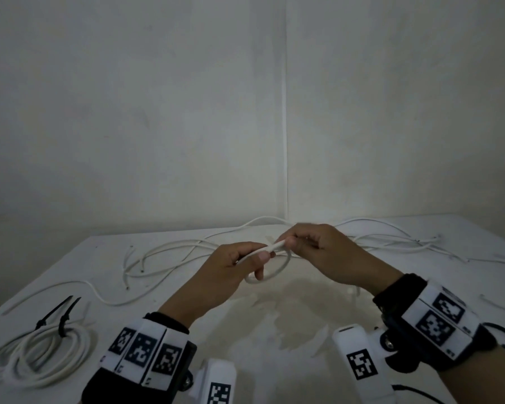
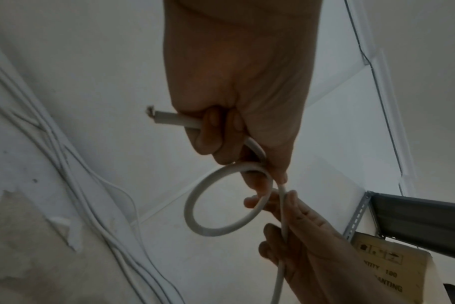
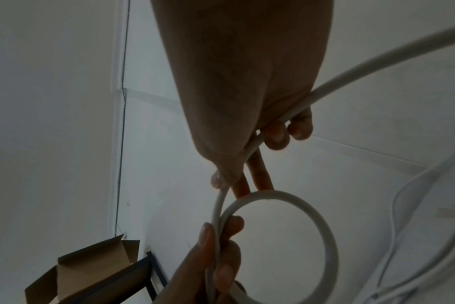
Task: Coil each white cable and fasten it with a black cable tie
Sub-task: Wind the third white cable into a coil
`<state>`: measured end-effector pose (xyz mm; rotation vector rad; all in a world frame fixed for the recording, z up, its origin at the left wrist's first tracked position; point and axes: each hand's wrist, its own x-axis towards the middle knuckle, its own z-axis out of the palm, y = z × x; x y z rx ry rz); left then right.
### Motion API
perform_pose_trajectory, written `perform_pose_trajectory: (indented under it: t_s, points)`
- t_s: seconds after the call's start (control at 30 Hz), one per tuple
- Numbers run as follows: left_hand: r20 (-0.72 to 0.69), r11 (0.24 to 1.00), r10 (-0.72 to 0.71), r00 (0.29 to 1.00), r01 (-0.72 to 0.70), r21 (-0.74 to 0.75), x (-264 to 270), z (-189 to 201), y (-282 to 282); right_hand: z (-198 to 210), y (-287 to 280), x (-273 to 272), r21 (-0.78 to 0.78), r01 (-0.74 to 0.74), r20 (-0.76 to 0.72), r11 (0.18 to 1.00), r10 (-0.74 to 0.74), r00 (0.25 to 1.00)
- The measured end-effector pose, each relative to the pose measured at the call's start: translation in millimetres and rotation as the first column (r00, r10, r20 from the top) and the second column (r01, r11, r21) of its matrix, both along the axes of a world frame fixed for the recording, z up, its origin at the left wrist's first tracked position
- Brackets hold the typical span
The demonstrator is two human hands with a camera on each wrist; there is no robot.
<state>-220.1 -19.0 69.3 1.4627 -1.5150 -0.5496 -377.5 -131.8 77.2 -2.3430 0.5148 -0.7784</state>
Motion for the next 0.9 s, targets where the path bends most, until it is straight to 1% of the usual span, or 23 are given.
perform_pose_trajectory:
  t_s: [0.1,0.2,0.27,0.33,0.37,0.43,0.47,0.53,0.6,0.67,0.7,0.8,0.9]
  points:
    - [-0.001,0.998,-0.024,1.000,0.024,0.051,-4,3,2,-2,4,0,0.044,-0.028,0.016,0.999,0.027,0.999]
    - [0.059,0.998,0.004,0.998,-0.008,0.064,-7,4,1,-2,6,0,0.084,-0.018,0.049,0.996,0.014,0.999]
    - [0.125,0.996,0.021,0.992,-0.031,0.079,-7,3,-1,-1,8,0,0.079,-0.005,0.044,0.997,0.001,0.999]
    - [0.188,0.995,0.074,0.979,-0.086,0.056,-7,1,-4,-1,9,1,0.059,0.031,0.036,0.998,-0.033,0.999]
    - [0.178,0.991,0.124,0.976,-0.130,0.023,-7,0,-5,-1,9,2,0.053,0.054,0.046,0.997,-0.057,0.997]
    - [0.071,0.974,0.226,0.972,-0.224,-0.031,-5,2,-4,-2,5,2,0.056,0.102,0.087,0.993,-0.106,0.991]
    - [0.023,0.966,0.257,0.966,-0.256,-0.027,-3,4,-3,-3,3,1,0.063,0.125,0.105,0.990,-0.131,0.986]
    - [-0.039,0.962,0.265,0.964,-0.261,0.076,3,7,2,-4,0,-1,0.081,0.157,0.119,0.984,-0.165,0.979]
    - [-0.180,0.968,0.197,0.964,-0.162,0.191,6,11,8,-6,0,-2,0.083,0.166,0.116,0.983,-0.175,0.978]
    - [-0.360,0.976,0.134,0.923,-0.060,0.212,5,12,10,-7,1,-2,0.091,0.170,0.136,0.981,-0.181,0.974]
    - [-0.417,0.978,0.123,0.901,-0.039,0.203,4,10,10,-7,3,-1,0.096,0.170,0.159,0.981,-0.184,0.970]
    - [-0.519,0.985,0.097,0.849,-0.007,0.173,-3,6,10,-8,6,1,0.093,0.173,0.217,0.980,-0.190,0.958]
    - [-0.608,0.989,0.029,0.793,0.064,0.131,-15,3,9,-11,10,3,0.081,0.185,0.246,0.979,-0.200,0.948]
